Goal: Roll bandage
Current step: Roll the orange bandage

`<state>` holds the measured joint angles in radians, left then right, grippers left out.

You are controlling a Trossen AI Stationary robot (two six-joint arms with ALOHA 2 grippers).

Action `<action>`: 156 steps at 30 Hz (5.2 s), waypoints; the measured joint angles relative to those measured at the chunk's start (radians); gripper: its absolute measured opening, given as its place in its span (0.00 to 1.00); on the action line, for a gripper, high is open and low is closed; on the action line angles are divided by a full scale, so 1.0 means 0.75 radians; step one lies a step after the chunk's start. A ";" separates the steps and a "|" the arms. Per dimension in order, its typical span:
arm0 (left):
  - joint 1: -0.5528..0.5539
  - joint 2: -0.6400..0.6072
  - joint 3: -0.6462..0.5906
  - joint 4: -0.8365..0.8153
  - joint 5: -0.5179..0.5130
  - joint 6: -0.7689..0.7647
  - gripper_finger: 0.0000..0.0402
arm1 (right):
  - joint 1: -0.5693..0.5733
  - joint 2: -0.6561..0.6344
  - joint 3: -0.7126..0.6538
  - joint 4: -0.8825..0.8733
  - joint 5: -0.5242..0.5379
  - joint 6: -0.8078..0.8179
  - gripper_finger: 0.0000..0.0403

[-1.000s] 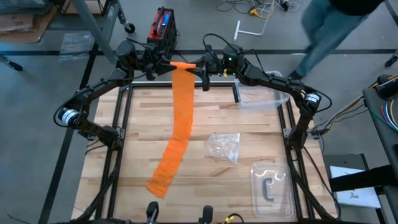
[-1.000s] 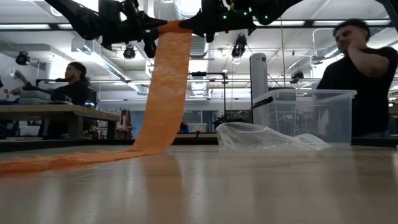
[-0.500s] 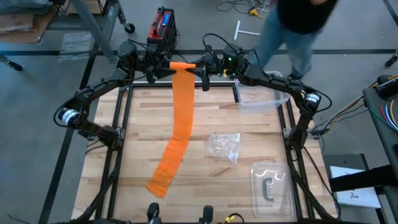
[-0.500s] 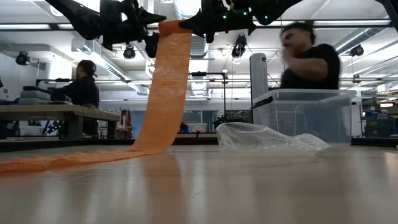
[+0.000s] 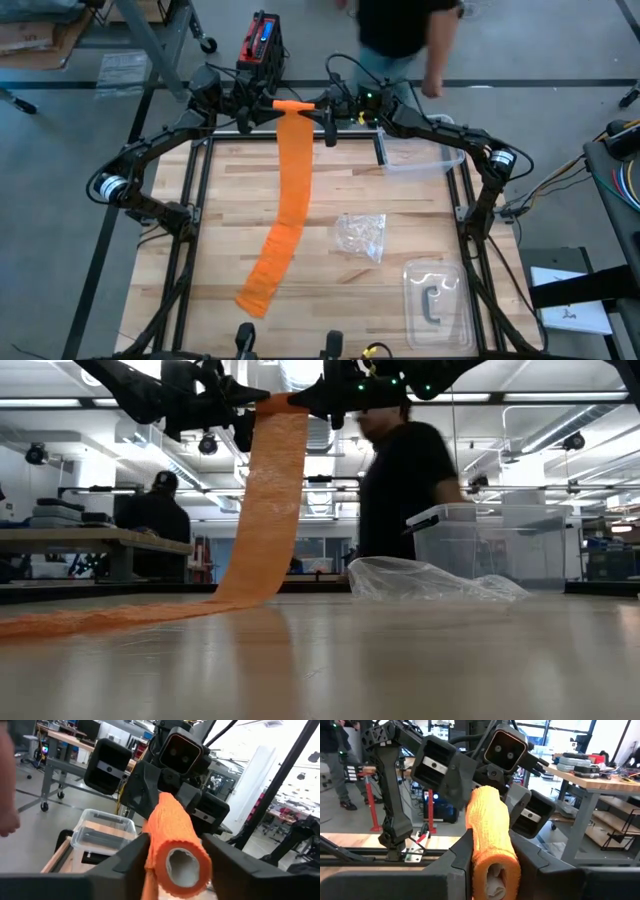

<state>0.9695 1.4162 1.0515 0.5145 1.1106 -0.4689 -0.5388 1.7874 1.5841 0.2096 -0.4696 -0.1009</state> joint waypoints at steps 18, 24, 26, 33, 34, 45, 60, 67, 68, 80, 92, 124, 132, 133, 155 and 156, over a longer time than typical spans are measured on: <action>-0.001 -0.023 -0.001 0.128 0.017 0.328 0.14 | 0.001 -0.056 0.001 0.051 -0.117 0.663 0.71; 0.000 -0.052 -0.001 0.134 0.025 0.533 0.11 | 0.001 -0.053 0.001 0.047 -0.107 0.815 0.77; 0.000 -0.054 -0.001 0.131 0.036 0.588 0.11 | 0.001 -0.045 0.001 0.047 -0.094 0.834 0.76; 0.000 -0.054 -0.001 0.110 0.045 0.710 0.12 | 0.004 -0.042 0.000 0.071 -0.072 0.869 0.70; 0.000 -0.054 -0.001 0.106 0.044 0.716 0.12 | 0.006 -0.042 0.000 0.070 -0.071 0.869 0.70; 0.035 -0.057 0.003 0.081 0.219 0.723 0.12 | 0.023 -0.042 0.000 0.077 -0.023 0.964 0.66; 0.079 -0.058 0.023 -0.126 0.150 1.057 0.12 | 0.052 -0.042 0.000 0.054 0.025 0.912 0.67; 0.080 -0.058 0.023 -0.122 0.136 1.058 0.12 | 0.065 -0.031 -0.001 0.011 0.083 0.797 0.63; 0.080 -0.058 0.023 -0.123 0.136 1.058 0.12 | 0.065 -0.029 -0.001 0.010 0.083 0.796 0.62; 0.079 -0.058 0.023 -0.131 0.154 1.028 0.12 | 0.065 0.013 -0.001 0.076 0.068 0.738 0.54; 0.079 -0.058 0.023 -0.139 0.184 1.027 0.12 | 0.065 0.013 -0.001 0.058 0.057 0.737 0.48; 0.109 -0.058 0.068 -0.123 0.226 0.066 0.72 | 0.065 0.011 -0.001 0.077 0.108 0.012 0.25; 0.099 -0.058 0.066 -0.124 0.195 -0.072 0.82 | 0.074 0.011 -0.001 0.084 0.107 -0.262 0.23; 0.100 -0.058 0.066 -0.124 0.194 -0.070 0.81 | 0.076 0.011 -0.001 0.087 0.106 -0.270 0.23; 0.099 -0.058 0.060 -0.160 0.170 0.377 0.66 | 0.072 0.011 -0.001 0.108 0.054 0.398 0.22; 0.099 -0.058 0.060 -0.157 0.170 0.379 0.66 | 0.072 0.011 -0.001 0.108 0.054 0.399 0.22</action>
<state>1.0435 1.3727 1.0966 0.3971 1.2385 -0.1849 -0.4847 1.7954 1.5837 0.2904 -0.4294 0.1984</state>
